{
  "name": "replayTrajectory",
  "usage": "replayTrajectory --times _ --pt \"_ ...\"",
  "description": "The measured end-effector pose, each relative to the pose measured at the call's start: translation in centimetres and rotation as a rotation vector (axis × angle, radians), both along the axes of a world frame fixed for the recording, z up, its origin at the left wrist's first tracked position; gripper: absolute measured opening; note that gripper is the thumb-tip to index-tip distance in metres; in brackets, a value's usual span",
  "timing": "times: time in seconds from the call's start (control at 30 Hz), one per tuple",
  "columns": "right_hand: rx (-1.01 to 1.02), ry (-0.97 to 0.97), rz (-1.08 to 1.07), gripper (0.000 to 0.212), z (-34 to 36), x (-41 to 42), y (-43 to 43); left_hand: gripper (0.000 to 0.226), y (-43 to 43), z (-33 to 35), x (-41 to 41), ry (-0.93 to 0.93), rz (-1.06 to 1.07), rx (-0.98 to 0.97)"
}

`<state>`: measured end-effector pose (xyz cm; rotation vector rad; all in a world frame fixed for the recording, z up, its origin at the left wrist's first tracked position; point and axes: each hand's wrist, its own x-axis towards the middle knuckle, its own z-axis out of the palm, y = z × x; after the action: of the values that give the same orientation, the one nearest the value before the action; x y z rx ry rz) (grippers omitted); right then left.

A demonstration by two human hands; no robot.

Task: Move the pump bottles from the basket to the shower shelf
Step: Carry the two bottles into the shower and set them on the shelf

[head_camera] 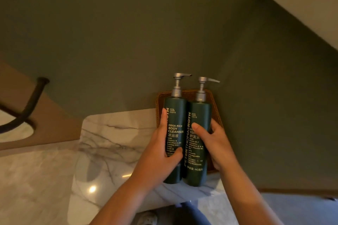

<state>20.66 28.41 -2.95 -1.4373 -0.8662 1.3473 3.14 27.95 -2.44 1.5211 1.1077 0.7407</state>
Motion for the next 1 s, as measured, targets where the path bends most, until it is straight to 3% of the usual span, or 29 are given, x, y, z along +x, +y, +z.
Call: replayTrajectory --times 0.1,0.27,0.57,0.7,1.0 --pt "0.005 -0.061 -0.092 0.054 0.9 -2.6 -2.5 0.094 -0.8 0.5 -2.6 0.007 -0.098 0.019" --pt "0.002 -0.113 -0.254 0.060 0.9 -5.4 -7.2 0.095 -2.3 0.1 -4.7 0.013 -0.233 0.032" --pt "-0.031 -0.173 -0.566 0.053 2.2 -5.0 -17.3 0.097 -7.2 0.4 -1.8 -0.093 -0.575 -0.106" --pt "-0.011 -0.198 -0.682 0.058 2.7 -4.6 -21.8 0.099 -10.4 0.7 -0.1 -0.059 -0.661 -0.053" --pt "0.023 -0.246 -1.020 0.041 3.7 -5.2 -37.5 0.104 -22.7 1.5 4.0 -0.083 -0.964 0.086"
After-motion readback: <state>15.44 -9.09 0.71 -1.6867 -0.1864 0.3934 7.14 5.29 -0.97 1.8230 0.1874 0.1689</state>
